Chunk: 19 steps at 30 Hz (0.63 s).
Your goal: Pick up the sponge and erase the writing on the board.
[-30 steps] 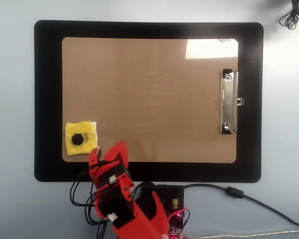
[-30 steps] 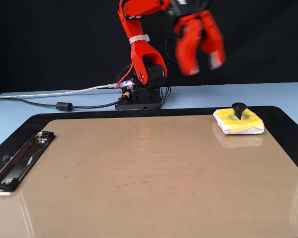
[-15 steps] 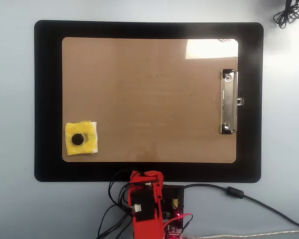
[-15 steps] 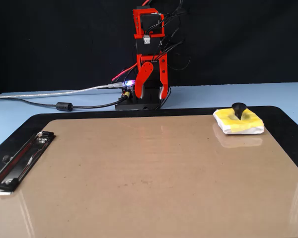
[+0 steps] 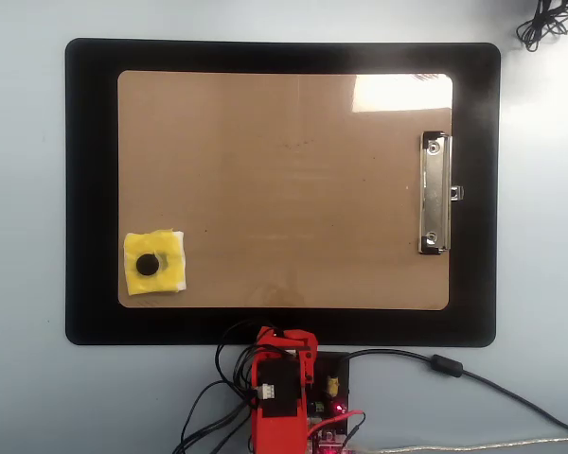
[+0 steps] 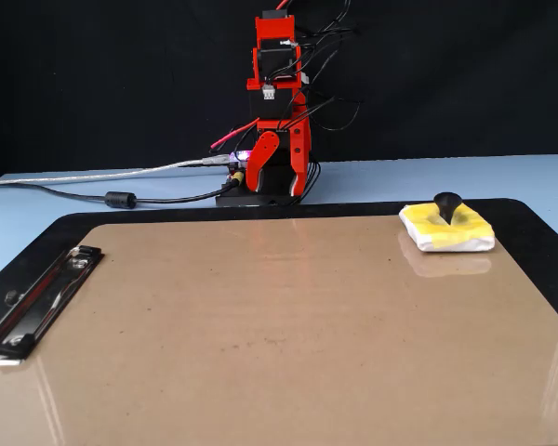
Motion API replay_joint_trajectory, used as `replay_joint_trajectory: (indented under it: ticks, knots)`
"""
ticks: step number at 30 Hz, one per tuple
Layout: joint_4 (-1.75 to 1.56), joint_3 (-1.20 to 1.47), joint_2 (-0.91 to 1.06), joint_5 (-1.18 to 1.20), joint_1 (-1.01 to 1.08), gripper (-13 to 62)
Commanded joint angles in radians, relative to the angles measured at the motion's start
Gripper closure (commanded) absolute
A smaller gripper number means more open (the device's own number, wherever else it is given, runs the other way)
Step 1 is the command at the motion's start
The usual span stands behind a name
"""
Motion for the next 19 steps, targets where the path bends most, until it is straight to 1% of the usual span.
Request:
replay_joint_trajectory:
  ticks: [1, 19]
  knots:
    - [0.061, 0.034, 0.049, -0.006, 0.0, 15.5]
    - [0.06, 0.031, 0.049, 0.011, -0.006, 15.1]
